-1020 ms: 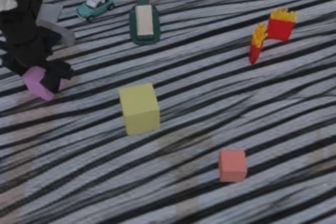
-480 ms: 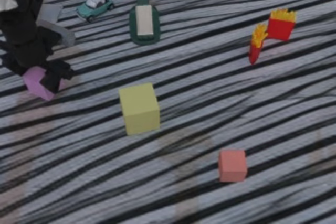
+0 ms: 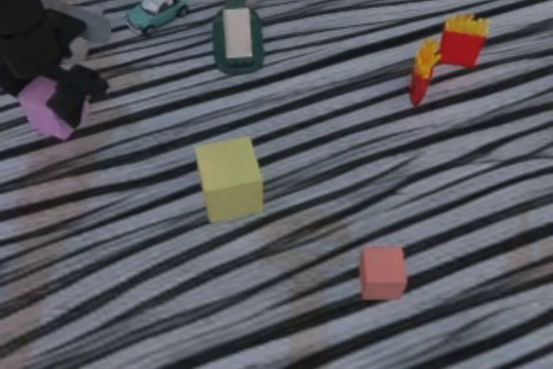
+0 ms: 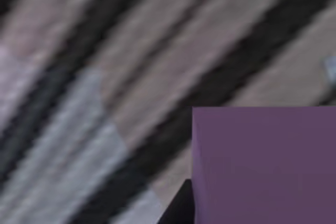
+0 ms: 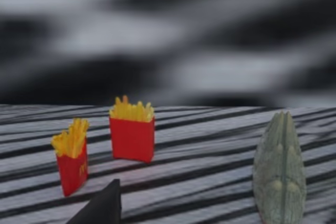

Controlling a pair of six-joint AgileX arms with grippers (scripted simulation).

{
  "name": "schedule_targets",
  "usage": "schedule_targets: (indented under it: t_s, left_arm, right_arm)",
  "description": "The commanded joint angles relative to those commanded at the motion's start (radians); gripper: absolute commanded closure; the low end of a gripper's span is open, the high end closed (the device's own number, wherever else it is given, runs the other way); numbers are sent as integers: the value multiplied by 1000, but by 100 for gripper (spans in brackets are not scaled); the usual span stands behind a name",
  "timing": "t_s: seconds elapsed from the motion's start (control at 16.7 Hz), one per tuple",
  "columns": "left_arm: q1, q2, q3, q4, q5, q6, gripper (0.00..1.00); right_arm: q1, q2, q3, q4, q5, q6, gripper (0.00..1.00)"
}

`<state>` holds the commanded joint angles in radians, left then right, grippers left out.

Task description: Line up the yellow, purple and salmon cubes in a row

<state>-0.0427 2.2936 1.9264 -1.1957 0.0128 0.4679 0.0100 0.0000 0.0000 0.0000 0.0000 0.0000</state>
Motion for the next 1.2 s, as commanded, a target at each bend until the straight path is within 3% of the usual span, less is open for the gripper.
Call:
schedule_targets:
  t_s: [0.42,0.66,0.9,1.2]
  left_arm:
    - [-3,-14,34,-42,-1,-1,100]
    - [-86,-20,28,-44,-4,-103,100]
    - [-258,-50,-11,-42,-10,-369,100]
    - [-532,-109,-102,-39,-14,-876,100]
  right_arm:
    - [0,0,0,0,0,0,0]
    - [0,0,0,0,0,0,0]
    - [0,0,0,0,0,0,0]
    - [0,0,0,0,0,0,0]
